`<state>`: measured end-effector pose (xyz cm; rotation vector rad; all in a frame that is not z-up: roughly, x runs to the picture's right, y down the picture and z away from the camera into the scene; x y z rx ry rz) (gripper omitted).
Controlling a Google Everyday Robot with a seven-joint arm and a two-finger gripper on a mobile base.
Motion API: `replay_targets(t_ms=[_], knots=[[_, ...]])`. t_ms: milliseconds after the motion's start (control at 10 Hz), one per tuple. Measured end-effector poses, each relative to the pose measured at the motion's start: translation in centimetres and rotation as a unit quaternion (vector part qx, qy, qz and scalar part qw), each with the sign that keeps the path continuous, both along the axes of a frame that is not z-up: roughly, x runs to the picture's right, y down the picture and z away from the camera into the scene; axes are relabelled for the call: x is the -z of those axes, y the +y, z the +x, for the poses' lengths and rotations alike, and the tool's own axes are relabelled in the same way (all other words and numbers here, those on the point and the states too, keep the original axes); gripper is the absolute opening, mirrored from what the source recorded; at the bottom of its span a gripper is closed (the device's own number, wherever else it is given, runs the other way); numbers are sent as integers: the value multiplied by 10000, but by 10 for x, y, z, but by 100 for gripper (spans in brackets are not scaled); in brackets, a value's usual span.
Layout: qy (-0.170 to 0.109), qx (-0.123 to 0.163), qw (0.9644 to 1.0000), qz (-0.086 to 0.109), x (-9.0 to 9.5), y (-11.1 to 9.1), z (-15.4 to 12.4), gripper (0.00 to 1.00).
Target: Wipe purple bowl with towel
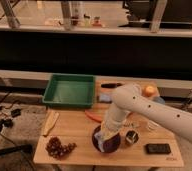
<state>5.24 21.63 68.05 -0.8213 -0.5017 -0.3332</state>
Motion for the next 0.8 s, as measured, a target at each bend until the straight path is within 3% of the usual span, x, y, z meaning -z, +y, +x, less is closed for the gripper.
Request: replay_targets(t_ms=[800], knots=[[43, -482, 9986, -198, -6, -16, 11, 14]])
